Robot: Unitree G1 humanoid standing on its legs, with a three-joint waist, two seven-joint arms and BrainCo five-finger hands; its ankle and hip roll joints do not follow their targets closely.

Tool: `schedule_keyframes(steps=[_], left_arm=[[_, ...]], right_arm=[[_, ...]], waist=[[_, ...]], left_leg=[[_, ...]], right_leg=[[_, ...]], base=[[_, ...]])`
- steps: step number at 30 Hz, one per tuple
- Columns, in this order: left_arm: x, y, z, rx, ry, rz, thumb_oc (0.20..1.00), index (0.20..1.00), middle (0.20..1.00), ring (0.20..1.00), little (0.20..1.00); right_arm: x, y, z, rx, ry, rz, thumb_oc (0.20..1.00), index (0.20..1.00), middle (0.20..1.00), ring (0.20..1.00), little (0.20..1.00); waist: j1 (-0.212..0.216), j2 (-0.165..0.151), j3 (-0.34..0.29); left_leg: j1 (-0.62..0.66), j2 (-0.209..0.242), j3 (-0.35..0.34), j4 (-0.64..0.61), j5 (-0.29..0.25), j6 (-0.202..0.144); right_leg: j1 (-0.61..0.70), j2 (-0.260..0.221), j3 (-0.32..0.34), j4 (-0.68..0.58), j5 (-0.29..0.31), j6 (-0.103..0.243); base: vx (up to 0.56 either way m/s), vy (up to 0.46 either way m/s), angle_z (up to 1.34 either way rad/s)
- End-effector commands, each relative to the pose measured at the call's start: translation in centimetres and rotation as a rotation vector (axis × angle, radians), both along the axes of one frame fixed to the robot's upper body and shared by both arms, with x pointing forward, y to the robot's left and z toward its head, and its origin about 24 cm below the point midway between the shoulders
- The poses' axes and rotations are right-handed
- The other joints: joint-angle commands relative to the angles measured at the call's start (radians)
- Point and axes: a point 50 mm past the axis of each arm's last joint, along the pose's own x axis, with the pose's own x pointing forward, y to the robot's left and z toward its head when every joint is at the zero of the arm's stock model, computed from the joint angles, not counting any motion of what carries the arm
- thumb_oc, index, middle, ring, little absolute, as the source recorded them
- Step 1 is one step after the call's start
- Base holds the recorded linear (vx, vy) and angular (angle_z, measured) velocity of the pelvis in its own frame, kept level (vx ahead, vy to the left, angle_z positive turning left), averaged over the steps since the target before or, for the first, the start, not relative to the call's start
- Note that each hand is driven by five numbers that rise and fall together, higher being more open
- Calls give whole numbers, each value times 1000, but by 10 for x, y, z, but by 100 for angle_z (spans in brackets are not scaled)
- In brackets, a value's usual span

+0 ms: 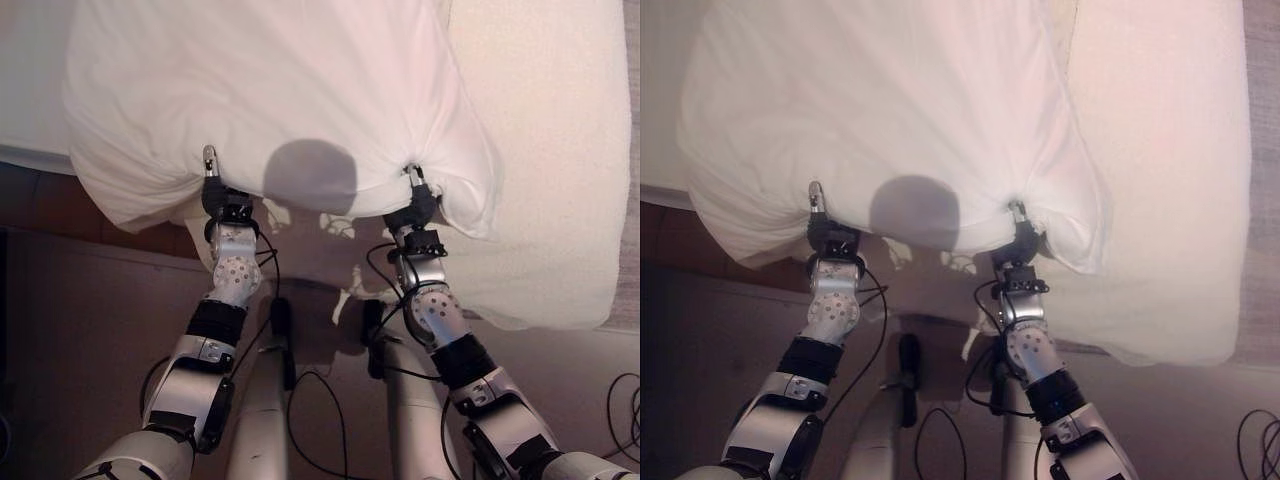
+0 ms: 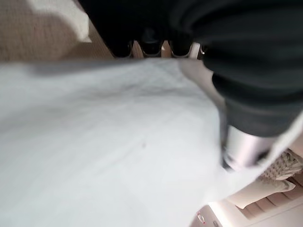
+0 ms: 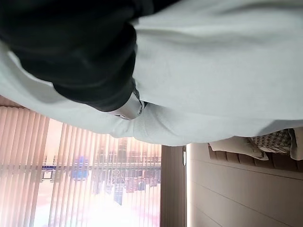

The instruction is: Make the bed

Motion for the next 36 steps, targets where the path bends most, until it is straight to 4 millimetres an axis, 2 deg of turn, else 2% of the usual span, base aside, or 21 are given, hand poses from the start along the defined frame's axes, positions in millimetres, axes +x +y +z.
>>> schedule_keyframes(steps=[1, 11, 14, 16, 17, 18, 20, 21, 22, 23, 24, 25, 26, 28, 29, 31, 32, 34, 35, 36], left_arm=[[-3, -2, 11, 26, -83, 45, 200, 200, 200, 200, 200], [-23, 7, 11, -65, -170, 128, 200, 200, 200, 200, 200], [-46, 22, -6, -177, -191, 224, 200, 200, 200, 200, 200], [-51, 23, -10, -200, -193, 239, 200, 200, 200, 200, 200], [-55, 26, -12, -213, -198, 261, 200, 200, 200, 200, 200], [-58, 26, -14, -229, -201, 273, 200, 200, 200, 200, 200], [-65, 30, -15, -234, -221, 311, 200, 200, 200, 200, 200], [-69, 33, -16, -244, -227, 335, 200, 200, 200, 200, 200], [-75, 38, -16, -252, -243, 366, 200, 200, 200, 200, 200], [-80, 41, -18, -239, -246, 383, 200, 200, 200, 200, 200], [-84, 43, -16, -219, -260, 396, 200, 200, 200, 200, 200], [-84, 43, -16, -219, -259, 396, 200, 200, 200, 200, 200], [-90, 51, -10, -217, -294, 447, 200, 200, 200, 200, 200], [-92, 56, -9, -206, -304, 460, 200, 200, 200, 200, 200], [-91, 56, -9, -204, -309, 455, 200, 200, 200, 200, 200], [-89, 54, -7, -192, -332, 416, 200, 200, 200, 200, 200], [-85, 52, -8, -207, -337, 391, 200, 200, 200, 200, 200], [-79, 42, -4, -186, -361, 321, 200, 200, 200, 200, 200], [-76, 40, -6, -169, -346, 305, 200, 200, 200, 200, 200], [-76, 40, -7, -147, -349, 287, 200, 200, 200, 200, 200]], right_arm=[[-19, -3, -2, -26, -90, 2, 200, 200, 200, 200, 200], [-20, -13, -1, -16, -70, -64, 200, 200, 200, 200, 200], [-21, -26, -9, -27, -22, -133, 200, 200, 200, 200, 200], [-21, -31, -10, -37, -11, -160, 200, 200, 200, 200, 200], [-21, -35, -11, -42, -1, -179, 200, 200, 200, 200, 200], [-20, -39, -11, -45, 4, -199, 200, 200, 200, 200, 200], [-20, -46, -12, -80, 8, -239, 200, 200, 200, 200, 200], [-20, -48, -12, -74, 13, -245, 200, 200, 200, 200, 200], [-20, -54, -14, -61, 24, -273, 200, 200, 200, 200, 200], [-20, -55, -15, -68, 29, -280, 200, 200, 200, 200, 200], [-21, -57, -14, -66, 25, -284, 200, 200, 200, 200, 200], [-21, -57, -14, -66, 25, -284, 200, 200, 200, 200, 200], [-21, -61, -12, -60, 28, -312, 200, 200, 200, 200, 200], [-23, -66, -13, -61, 31, -330, 200, 200, 200, 200, 200], [-23, -71, -12, -63, 30, -348, 200, 200, 200, 200, 200], [-25, -72, -14, -76, 31, -343, 200, 200, 200, 200, 200], [-27, -80, -17, -76, 31, -373, 200, 200, 200, 200, 200], [-31, -78, -20, -74, 34, -364, 200, 200, 200, 200, 200], [-32, -80, -25, -67, 45, -368, 200, 200, 200, 200, 200], [-33, -81, -26, -72, 52, -372, 200, 200, 200, 200, 200]], waist=[[-66, 93, -110], [-54, 112, -93], [-40, 134, -82], [-39, 136, -79], [-36, 133, -72], [-32, 127, -57], [-7, 105, -41], [-6, 95, -38], [-14, 79, -46], [-14, 69, -52], [-8, 64, -56], [-6, 64, -56], [9, 53, -64], [11, 56, -83], [14, 59, -92], [17, 58, -97], [6, 53, -88], [-5, 36, -74], [-5, 32, -68], [-8, 26, -66]], left_leg=[[-29, -19, -16, -27, 5, 47], [51, -27, -10, -112, 47, 31], [124, -17, -15, -145, 62, 17], [139, -11, -16, -141, 72, 6], [152, -8, -20, -129, 72, -4], [150, -2, -27, -93, 101, -24], [161, -29, -106, -34, 137, -52], [175, -23, -132, -50, 144, -53], [216, 39, -137, -109, 151, -50], [250, 82, -149, -160, 166, -52], [290, 115, -168, -224, 196, -58], [292, 117, -166, -234, 204, -58], [354, 180, -241, -349, 290, -87], [393, 227, -244, -446, 334, -113], [397, 232, -246, -473, 335, -120], [404, 223, -236, -431, 269, -107], [375, 209, -191, -368, 178, -84], [338, 137, -184, -203, 41, -64], [312, 83, -182, -115, -12, -51], [277, 38, -178, -54, -56, -24]], right_leg=[[45, 31, 19, -56, 40, 85], [94, 40, 27, -91, 38, 87], [153, 56, 24, -85, 9, 71], [184, 60, 18, -105, 6, 65], [211, 62, 16, -113, -4, 62], [233, 64, 14, -120, -2, 53], [271, 67, 23, -125, -11, 42], [274, 66, 26, -118, -12, 37], [277, 59, 36, -107, -28, 35], [286, 57, 48, -108, -35, 40], [285, 58, 64, -111, -32, 48], [284, 60, 66, -114, -26, 47], [271, 63, 113, -109, -17, 76], [265, 52, 138, -111, -14, 100], [260, 39, 144, -116, -8, 117], [253, 21, 155, -123, 9, 134], [274, -25, 154, -139, 30, 161], [321, -102, 161, -205, 91, 193], [365, -148, 167, -277, 177, 205], [380, -202, 164, -344, 289, 218]], base=[[0, 0, 0], [8, -33, -2], [7, -152, -7], [5, -139, -2], [-5, -175, 1], [-25, -149, 1], [-32, -111, 4], [1, -48, -1], [30, 23, -8], [71, 119, -9], [45, 109, -11], [43, 264, -9], [32, 316, -18], [68, 418, -41], [63, 411, -50], [19, 412, -43], [-17, 475, -19], [4, 594, 56], [15, 701, 78], [29, 811, 52]])
